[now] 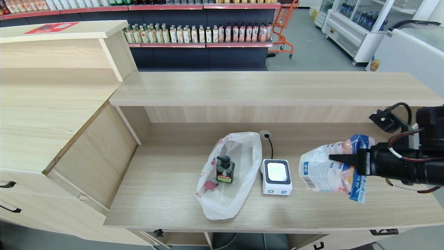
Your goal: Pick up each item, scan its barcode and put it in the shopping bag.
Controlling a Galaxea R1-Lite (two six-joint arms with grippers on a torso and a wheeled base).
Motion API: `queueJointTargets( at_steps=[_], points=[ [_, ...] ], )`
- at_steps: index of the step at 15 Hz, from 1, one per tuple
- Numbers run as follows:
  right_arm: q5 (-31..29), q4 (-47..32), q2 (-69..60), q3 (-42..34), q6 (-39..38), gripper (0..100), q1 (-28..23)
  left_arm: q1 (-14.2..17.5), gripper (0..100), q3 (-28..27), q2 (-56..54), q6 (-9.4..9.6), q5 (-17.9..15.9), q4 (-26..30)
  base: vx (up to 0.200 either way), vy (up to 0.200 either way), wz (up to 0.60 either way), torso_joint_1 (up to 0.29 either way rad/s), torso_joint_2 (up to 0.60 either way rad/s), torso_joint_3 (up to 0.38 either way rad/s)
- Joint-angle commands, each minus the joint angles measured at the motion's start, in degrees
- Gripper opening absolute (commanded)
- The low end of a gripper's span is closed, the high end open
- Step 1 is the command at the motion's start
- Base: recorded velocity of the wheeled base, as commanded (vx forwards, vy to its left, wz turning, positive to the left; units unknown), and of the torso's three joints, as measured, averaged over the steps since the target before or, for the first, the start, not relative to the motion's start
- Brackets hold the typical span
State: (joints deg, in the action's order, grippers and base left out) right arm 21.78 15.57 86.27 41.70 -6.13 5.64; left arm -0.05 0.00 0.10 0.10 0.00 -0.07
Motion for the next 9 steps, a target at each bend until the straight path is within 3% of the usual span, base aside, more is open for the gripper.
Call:
queueJointTargets(
  at_steps=[1, 6, 9],
  points=[
    [-1.83, 0.17, 7.33, 3.30, 0.42, 0, 0.16, -0.04, 100, 0.00, -0.01, -0.01, 0.00, -0.01, 0.000, 0.000, 0.00, 0.000, 0.00, 0.000],
    [-3.42, 2.71, 17.53, 15.51, 0.77, 0, 2.88, -0.04, 100, 0.00, -0.01, -0.01, 0.00, -0.01, 0.000, 0.000, 0.00, 0.000, 0.00, 0.000],
    [-3.50, 3.07, 24.29, 21.58, 1.30, 0, 7.10, -0.04, 100, 0.00, -0.01, -0.01, 0.00, -0.01, 0.000, 0.000, 0.00, 0.000, 0.00, 0.000]
  ],
)
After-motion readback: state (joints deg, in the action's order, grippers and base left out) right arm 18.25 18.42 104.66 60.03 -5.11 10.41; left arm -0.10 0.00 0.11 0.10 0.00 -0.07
